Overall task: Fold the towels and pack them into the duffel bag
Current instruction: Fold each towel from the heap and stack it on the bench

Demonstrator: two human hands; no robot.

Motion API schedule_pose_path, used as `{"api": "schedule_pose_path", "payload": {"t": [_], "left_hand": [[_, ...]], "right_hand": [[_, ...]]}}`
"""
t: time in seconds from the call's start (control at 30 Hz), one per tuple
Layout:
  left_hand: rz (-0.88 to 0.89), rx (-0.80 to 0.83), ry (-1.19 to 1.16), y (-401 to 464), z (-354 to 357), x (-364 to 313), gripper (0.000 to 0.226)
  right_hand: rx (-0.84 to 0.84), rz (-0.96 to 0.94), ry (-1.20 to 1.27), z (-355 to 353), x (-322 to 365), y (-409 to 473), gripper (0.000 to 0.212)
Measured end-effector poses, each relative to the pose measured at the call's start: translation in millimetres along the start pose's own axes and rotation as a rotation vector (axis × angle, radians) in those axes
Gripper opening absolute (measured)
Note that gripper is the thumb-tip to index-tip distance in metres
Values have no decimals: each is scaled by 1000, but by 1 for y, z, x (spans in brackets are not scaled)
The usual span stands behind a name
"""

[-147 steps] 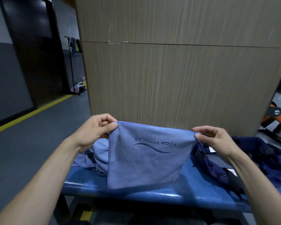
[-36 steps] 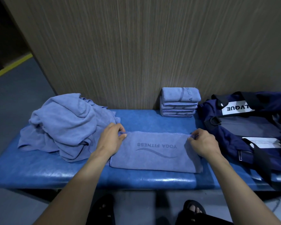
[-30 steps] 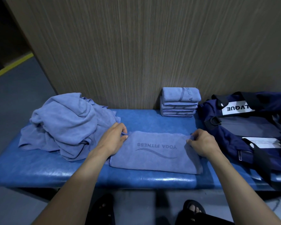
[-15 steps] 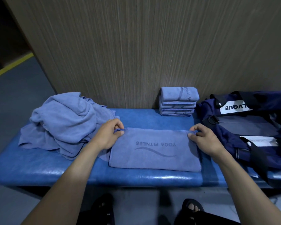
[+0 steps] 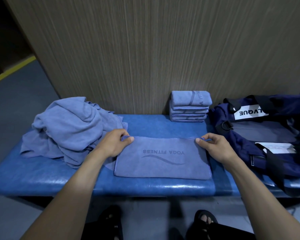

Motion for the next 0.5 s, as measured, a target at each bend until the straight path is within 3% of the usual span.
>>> {"api": "schedule_pose_path", "payload": {"t": [0.13, 0.27, 0.3, 0.43, 0.5], "left_hand": [[-78, -95, -13, 4, -1, 3, 37], [-78, -120, 131, 2, 14, -4, 13], [-46, -146, 182, 0, 17, -7, 17], [232, -250, 318, -9, 26, -37, 33], [325, -107, 330, -13, 40, -48, 42]], "right_hand": [[-149, 36, 26, 1, 0, 7, 29], [-271, 79, -79, 8, 2, 6, 15], [-302, 67, -166, 9, 4, 4, 20], [-395, -207, -691, 23, 19, -10, 35], [-317, -387, -842, 42, 27, -17, 43]]}}
Point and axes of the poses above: each hand's wrist, its own y-axis towards the middle knuckle, its own z-axis out of the palm, x = y × z, the point moved 3 cm from there along y, towards the middle knuckle, and after that the axes turned 6 degrees about z, right-handed, at the moved point
